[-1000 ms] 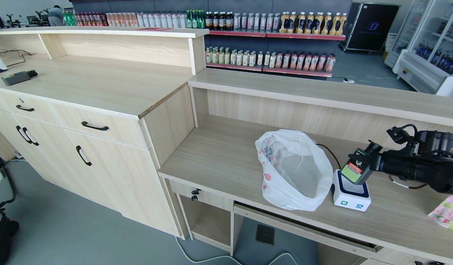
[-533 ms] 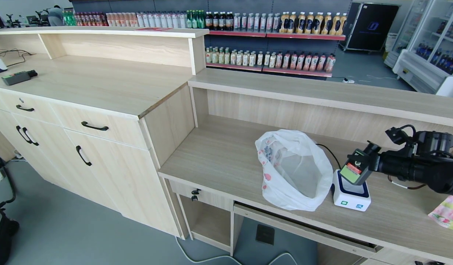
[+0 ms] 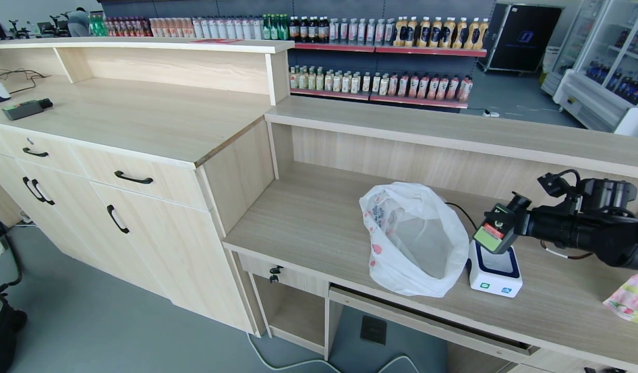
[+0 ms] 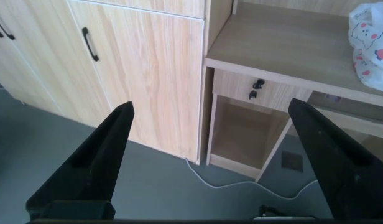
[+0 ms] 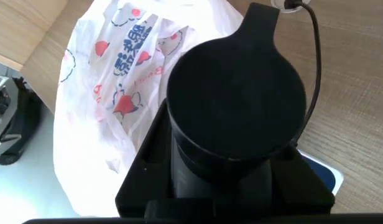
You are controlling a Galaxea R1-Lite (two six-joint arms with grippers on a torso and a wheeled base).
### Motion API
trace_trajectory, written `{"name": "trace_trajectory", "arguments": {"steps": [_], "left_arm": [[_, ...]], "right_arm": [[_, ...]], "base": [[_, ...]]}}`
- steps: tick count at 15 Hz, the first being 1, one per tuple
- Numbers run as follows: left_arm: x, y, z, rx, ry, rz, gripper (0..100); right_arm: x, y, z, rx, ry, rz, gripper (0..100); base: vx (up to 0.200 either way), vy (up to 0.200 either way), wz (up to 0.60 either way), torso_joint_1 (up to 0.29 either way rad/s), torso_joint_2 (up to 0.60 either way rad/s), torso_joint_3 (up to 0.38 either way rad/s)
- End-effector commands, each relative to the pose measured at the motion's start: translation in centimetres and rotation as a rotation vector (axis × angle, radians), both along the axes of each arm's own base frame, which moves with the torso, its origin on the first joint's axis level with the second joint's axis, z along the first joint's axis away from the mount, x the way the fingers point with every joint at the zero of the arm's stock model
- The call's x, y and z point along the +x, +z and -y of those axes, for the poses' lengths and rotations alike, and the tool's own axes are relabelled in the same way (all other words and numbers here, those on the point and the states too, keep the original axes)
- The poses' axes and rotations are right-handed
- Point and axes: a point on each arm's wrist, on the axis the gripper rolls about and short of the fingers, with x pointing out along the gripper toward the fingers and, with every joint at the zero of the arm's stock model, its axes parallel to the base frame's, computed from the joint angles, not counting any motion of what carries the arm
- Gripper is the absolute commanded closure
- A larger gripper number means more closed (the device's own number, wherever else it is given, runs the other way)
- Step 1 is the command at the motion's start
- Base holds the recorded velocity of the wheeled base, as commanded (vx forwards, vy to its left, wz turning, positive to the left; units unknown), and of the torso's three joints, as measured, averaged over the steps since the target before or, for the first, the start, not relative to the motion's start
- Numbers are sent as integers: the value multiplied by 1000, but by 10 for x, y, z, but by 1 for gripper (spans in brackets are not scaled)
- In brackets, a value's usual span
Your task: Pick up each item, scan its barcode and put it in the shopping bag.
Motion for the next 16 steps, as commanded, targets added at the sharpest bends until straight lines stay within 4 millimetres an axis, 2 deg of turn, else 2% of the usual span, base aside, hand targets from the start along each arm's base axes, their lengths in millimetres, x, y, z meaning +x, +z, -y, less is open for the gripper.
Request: {"name": "trace_trajectory", "arguments": {"steps": [1,3,4,6,7,11,12,14,16], "left_arm": [[0,0,0,0,1,0,0],[0,0,0,0,1,0,0],[0,0,0,0,1,0,0],[0,0,0,0,1,0,0],[0,0,0,0,1,0,0],[0,0,0,0,1,0,0],[0,0,0,0,1,0,0],[0,0,0,0,1,0,0],[0,0,0,0,1,0,0]], "right_arm": [[-18,37,-3,-119,-47,109,100],[-45,54,1,-397,-222,157,100],[-65,66,10,-603,-321,186,100],[-84,78,8,-653,-333,241,100],[-85,82,3,-651,-325,263,100],[-64,88,-32,-662,-290,400,100],[-50,86,-42,-659,-281,432,100],[-31,66,-54,-621,-227,400,100],[-15,36,-62,-583,-187,323,100]], "base": [[0,0,0,0,0,0],[0,0,0,0,0,0],[0,0,0,0,0,0],[0,0,0,0,0,0],[0,0,0,0,0,0],[0,0,600,0,2,2],[0,0,600,2,2,7],[0,0,300,4,-1,-1],[0,0,0,0,0,0]]}}
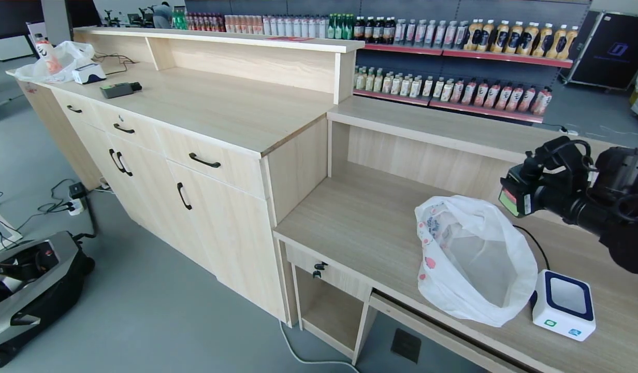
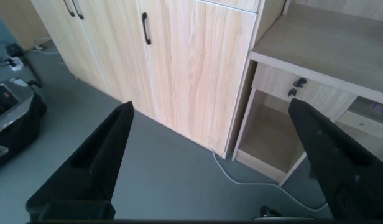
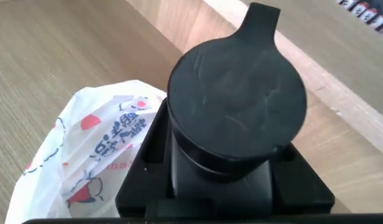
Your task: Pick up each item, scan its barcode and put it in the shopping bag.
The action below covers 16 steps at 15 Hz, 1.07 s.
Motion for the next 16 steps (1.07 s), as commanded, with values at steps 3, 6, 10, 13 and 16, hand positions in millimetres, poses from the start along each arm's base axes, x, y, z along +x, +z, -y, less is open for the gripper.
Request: {"name": "trace_trajectory", "arguments": {"steps": [3,6,10,13,16], "left_arm": [[0,0,0,0,-1,0,0],[0,0,0,0,-1,0,0],[0,0,0,0,-1,0,0],[0,0,0,0,-1,0,0],[0,0,0,0,-1,0,0]], "right_arm": [[31,-68,-16,87,38,-180,100],[35,-95,-15,117,30,-256,100],[59,-113,-15,191,22,-260,100],[81,-120,-12,196,30,-232,100],[90,-134,-13,204,56,-243,100]], "base": [[0,0,0,0,0,0],[0,0,0,0,0,0],[0,0,0,0,0,0],[0,0,0,0,0,0],[0,0,0,0,0,0]]}}
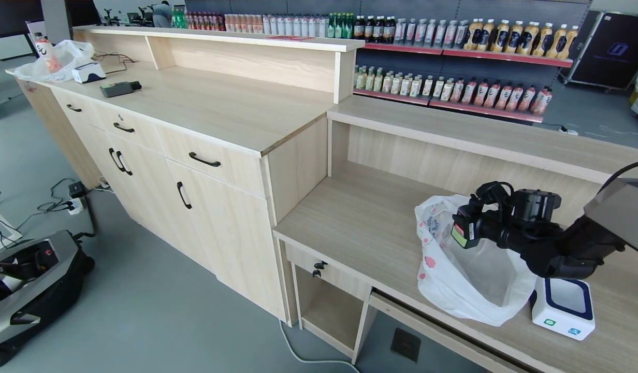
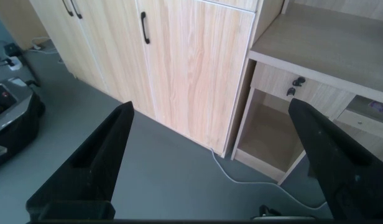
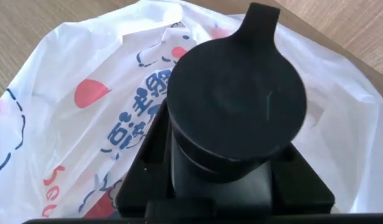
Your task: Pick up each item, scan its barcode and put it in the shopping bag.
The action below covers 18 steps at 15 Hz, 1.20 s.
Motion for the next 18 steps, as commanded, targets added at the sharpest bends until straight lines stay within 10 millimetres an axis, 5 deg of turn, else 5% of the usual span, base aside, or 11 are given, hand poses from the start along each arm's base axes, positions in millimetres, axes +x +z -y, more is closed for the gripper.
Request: {"name": "trace_trajectory", "arguments": {"steps": [1,13,14,18], "left_arm": [[0,0,0,0,1,1,0],[0,0,0,0,1,1,0],[0,0,0,0,1,1,0],[0,0,0,0,1,1,0]], "right_arm": [[6,-22,0,5,4,-38,100],[27,-56,-9,22,23,-31,100],[27,-58,-9,19,24,-37,0],[24,-22,-9,30,21,21,0]], "base": [[0,0,0,0,0,0],[0,0,0,0,0,0],[0,0,0,0,0,0],[0,0,0,0,0,0]]}}
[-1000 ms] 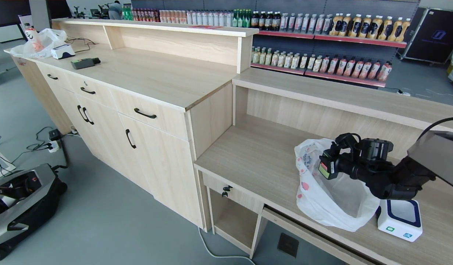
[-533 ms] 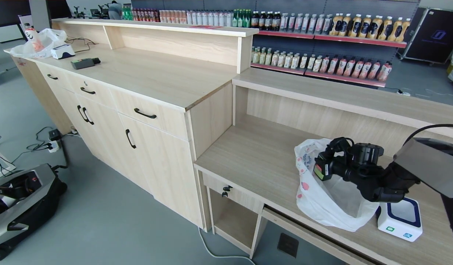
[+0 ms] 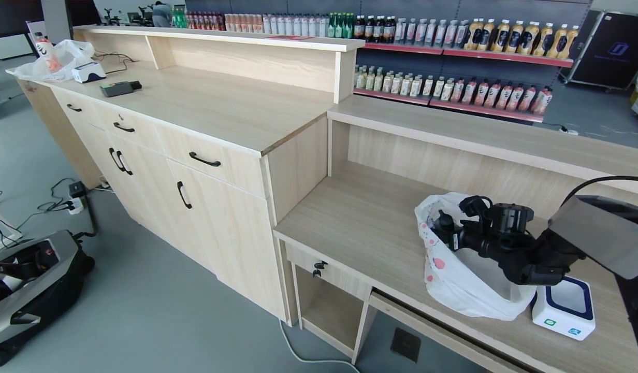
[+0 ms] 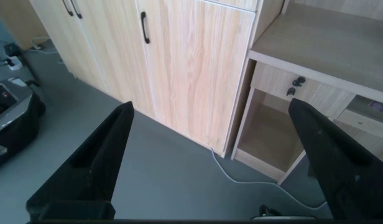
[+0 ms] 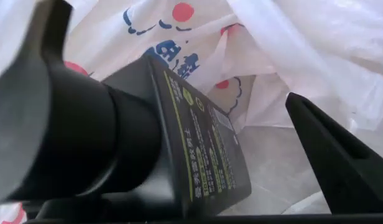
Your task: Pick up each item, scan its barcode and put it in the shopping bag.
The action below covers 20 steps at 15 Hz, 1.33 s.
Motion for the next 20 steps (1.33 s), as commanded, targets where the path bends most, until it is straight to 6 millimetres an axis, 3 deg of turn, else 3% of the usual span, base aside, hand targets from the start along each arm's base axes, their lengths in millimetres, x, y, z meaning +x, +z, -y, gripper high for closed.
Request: {"name": "trace_trajectory", "arguments": {"steps": [1,3,6,10,13,15,16,18,20], "left_arm": [[0,0,0,0,1,0,0],[0,0,0,0,1,0,0],[0,0,0,0,1,0,0],[0,0,0,0,1,0,0],[0,0,0,0,1,0,0],[0,0,0,0,1,0,0],[0,0,0,0,1,0,0],[0,0,0,0,1,0,0],[0,0,0,0,1,2,0]], "right_arm": [[-9,56,0,4,-4,93,0],[-35,93,6,23,-19,112,0],[-71,109,24,45,13,92,0],[-83,125,31,38,-7,126,0],[-105,158,30,26,-14,188,0],[-134,189,35,7,-44,227,0],[-159,206,46,-36,-99,246,0],[-190,222,71,-90,-235,220,0],[-203,241,85,-66,-360,158,0]], "base": [[0,0,0,0,0,0],[0,0,0,0,0,0],[0,0,0,0,0,0],[0,0,0,0,0,0],[0,0,0,0,0,0],[0,0,0,0,0,0],[0,0,0,0,0,0],[0,0,-300,-1,1,-4],[0,0,-600,0,5,2]]}}
